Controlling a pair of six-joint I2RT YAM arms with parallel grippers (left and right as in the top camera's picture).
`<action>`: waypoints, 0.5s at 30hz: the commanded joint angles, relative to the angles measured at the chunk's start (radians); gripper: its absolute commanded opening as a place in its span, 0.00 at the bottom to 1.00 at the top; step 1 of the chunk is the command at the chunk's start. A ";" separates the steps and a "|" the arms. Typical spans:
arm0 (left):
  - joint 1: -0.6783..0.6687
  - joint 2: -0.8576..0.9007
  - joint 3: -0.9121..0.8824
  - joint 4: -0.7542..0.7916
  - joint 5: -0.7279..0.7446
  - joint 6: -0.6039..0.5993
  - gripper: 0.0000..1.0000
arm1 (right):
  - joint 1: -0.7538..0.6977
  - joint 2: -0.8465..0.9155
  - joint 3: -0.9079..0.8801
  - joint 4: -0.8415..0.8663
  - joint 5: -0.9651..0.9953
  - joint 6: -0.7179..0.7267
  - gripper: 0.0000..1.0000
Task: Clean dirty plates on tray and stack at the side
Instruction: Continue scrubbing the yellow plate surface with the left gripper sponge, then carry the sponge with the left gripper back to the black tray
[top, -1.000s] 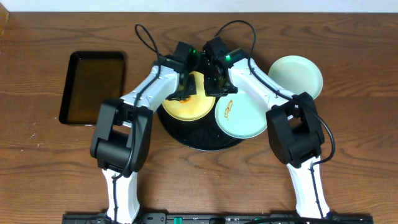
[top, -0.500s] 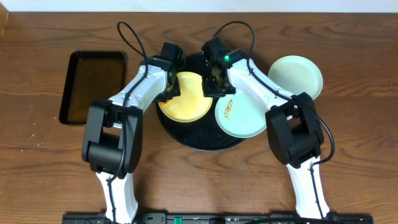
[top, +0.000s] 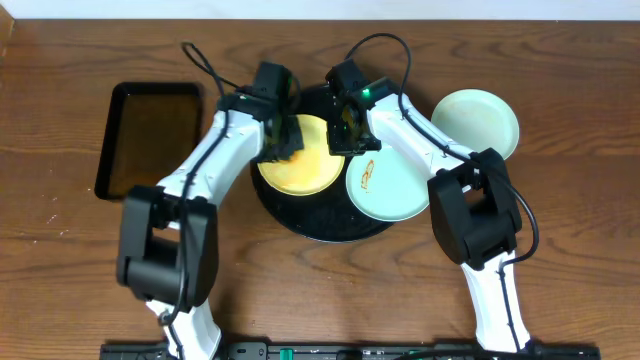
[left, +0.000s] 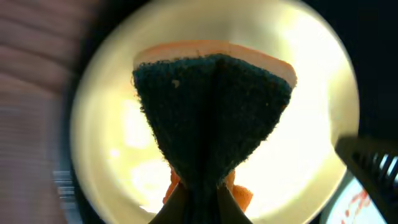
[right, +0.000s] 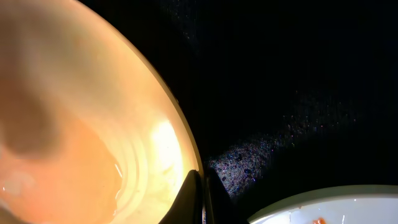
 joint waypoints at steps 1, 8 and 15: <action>-0.035 0.075 -0.013 0.011 0.115 -0.016 0.08 | -0.016 0.014 0.008 -0.004 0.040 0.014 0.01; -0.038 0.151 -0.014 -0.020 0.051 -0.048 0.08 | -0.016 0.014 0.008 -0.009 0.040 0.014 0.01; -0.036 0.148 -0.013 -0.161 -0.410 -0.049 0.07 | -0.017 0.014 0.008 -0.006 0.040 0.014 0.01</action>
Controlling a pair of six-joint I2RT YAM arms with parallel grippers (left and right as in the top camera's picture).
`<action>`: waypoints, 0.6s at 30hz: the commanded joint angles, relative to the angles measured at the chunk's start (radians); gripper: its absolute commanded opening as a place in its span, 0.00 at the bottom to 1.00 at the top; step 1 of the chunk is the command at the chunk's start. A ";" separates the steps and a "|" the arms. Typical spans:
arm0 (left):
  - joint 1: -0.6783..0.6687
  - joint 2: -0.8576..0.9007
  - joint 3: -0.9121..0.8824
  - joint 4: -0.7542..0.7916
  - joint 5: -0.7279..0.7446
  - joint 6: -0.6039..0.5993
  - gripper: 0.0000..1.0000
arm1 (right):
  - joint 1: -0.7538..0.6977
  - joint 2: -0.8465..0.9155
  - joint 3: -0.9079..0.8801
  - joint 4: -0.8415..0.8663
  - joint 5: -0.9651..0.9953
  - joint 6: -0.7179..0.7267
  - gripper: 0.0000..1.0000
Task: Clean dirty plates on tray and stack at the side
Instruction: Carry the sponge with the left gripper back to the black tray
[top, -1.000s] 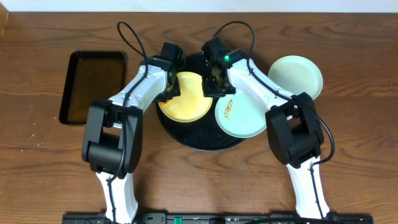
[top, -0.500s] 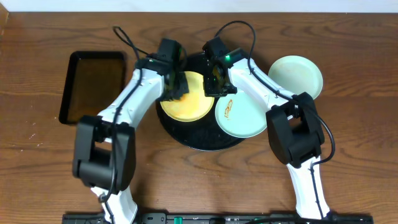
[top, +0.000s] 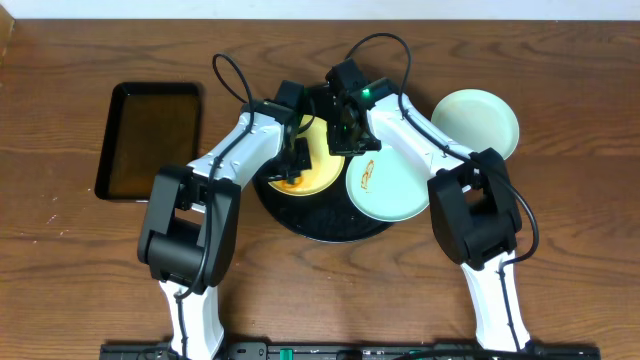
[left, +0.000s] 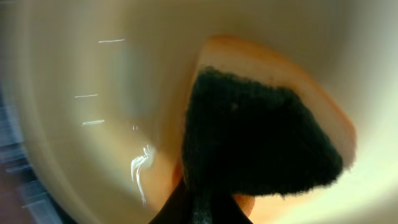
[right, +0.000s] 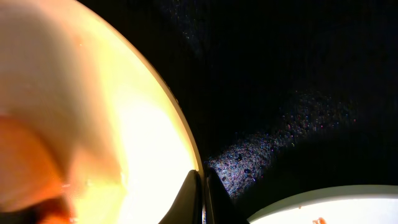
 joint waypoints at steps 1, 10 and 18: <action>0.012 0.030 -0.019 -0.047 -0.354 -0.005 0.07 | -0.017 0.014 0.008 -0.005 0.040 0.013 0.01; 0.012 -0.082 0.068 -0.038 -0.515 -0.006 0.07 | -0.015 0.014 0.008 0.004 0.066 -0.028 0.01; 0.148 -0.386 0.073 -0.023 -0.171 0.009 0.07 | -0.017 -0.019 0.051 0.024 0.066 -0.101 0.01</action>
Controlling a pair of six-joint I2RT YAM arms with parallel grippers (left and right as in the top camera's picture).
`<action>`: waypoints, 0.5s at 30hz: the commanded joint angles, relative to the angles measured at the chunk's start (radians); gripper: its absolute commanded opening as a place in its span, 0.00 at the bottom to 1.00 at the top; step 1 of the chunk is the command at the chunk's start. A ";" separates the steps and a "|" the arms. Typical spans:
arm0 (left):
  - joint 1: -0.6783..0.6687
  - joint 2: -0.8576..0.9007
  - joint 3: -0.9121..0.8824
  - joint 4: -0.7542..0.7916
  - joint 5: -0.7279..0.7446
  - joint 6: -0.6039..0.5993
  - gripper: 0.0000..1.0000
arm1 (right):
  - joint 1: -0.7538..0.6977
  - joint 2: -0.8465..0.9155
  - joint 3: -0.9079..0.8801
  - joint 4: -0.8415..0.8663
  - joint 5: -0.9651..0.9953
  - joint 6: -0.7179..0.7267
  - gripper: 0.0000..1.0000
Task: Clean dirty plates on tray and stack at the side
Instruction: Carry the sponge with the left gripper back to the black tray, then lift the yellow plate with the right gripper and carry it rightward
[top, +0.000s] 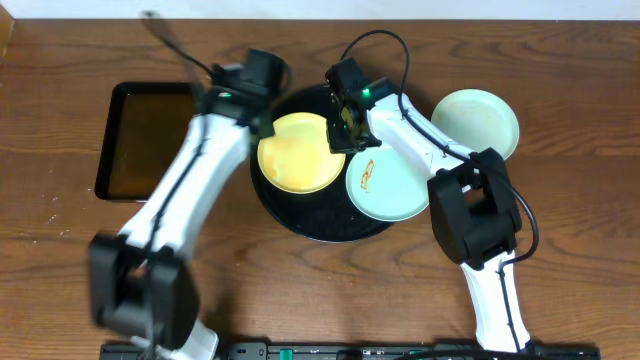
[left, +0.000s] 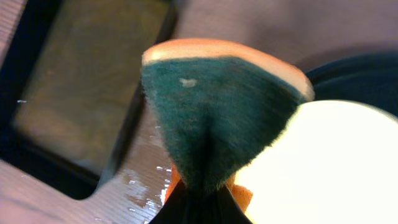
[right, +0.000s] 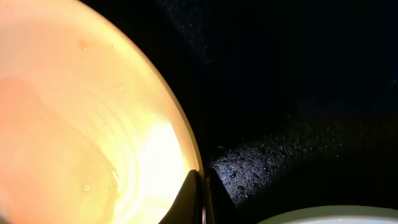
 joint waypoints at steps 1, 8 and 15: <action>0.105 -0.092 0.023 -0.004 0.249 0.023 0.07 | -0.017 -0.024 0.057 -0.010 0.035 -0.049 0.01; 0.184 -0.090 -0.009 -0.008 0.594 0.115 0.07 | 0.005 -0.112 0.160 -0.087 0.274 -0.185 0.01; 0.184 -0.090 -0.016 -0.008 0.594 0.113 0.08 | 0.049 -0.204 0.214 -0.176 0.486 -0.223 0.01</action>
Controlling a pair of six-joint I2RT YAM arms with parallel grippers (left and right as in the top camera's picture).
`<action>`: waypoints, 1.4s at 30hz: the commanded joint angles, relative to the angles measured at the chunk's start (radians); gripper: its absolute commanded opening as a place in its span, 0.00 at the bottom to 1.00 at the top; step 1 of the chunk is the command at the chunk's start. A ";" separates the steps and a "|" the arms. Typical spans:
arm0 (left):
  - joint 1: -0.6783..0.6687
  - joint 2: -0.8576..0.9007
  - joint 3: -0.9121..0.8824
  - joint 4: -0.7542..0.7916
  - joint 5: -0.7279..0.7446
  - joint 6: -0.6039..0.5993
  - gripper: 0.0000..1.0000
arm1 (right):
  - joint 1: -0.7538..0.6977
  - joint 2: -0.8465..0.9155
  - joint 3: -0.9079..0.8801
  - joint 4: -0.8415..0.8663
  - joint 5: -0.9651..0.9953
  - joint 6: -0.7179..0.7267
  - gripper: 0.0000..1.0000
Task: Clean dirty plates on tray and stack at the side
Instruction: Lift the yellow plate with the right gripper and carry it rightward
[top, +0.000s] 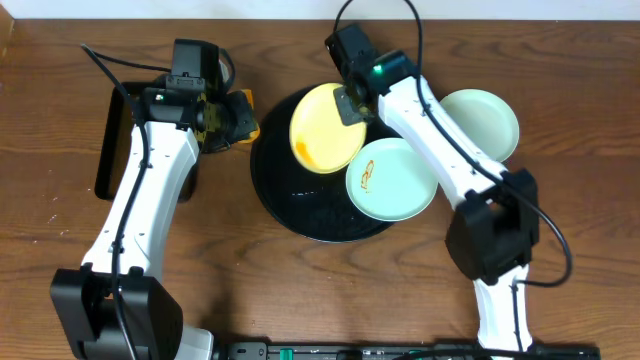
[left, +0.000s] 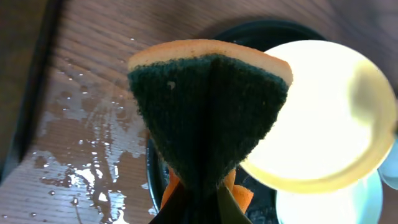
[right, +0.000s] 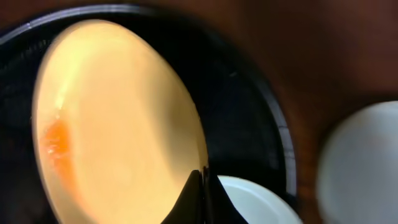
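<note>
My right gripper (top: 352, 105) is shut on the rim of the yellow plate (top: 325, 128), which is raised and tilted above the round black tray (top: 300, 215). An orange smear (right: 59, 146) shows on the yellow plate (right: 118, 124) near its low edge. A pale green plate (top: 390, 178) with an orange stain lies flat on the tray. Another pale green plate (top: 480, 120) rests on the table to the right. My left gripper (top: 228, 122) is shut on a green and orange sponge (left: 208, 106), left of the tray.
A black rectangular tray (top: 115, 140) lies at the left, partly under my left arm. Water drops wet the wood (left: 87, 149) beside the round tray's rim (left: 152, 168).
The yellow plate lay flat on the round tray; now it is lifted and tilted in my right gripper. My left gripper with the sponge is now lower, over the wet table beside the tray.
My left gripper pressed the sponge on the yellow plate while my right gripper pinched the plate's rim. Then the sponge was at the plate's lower left. Then it was off the plate, near the rectangular tray. Now the plate is raised and tilted.
</note>
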 joint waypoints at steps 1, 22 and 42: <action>0.001 0.006 -0.003 0.000 0.034 0.024 0.08 | 0.039 -0.087 0.031 -0.019 0.183 -0.036 0.01; 0.001 0.006 -0.003 -0.019 0.034 0.024 0.08 | -0.169 0.042 0.031 -0.108 -0.329 0.206 0.39; 0.001 0.006 -0.003 -0.018 0.034 0.024 0.08 | -0.143 0.218 0.029 -0.089 -0.299 0.322 0.39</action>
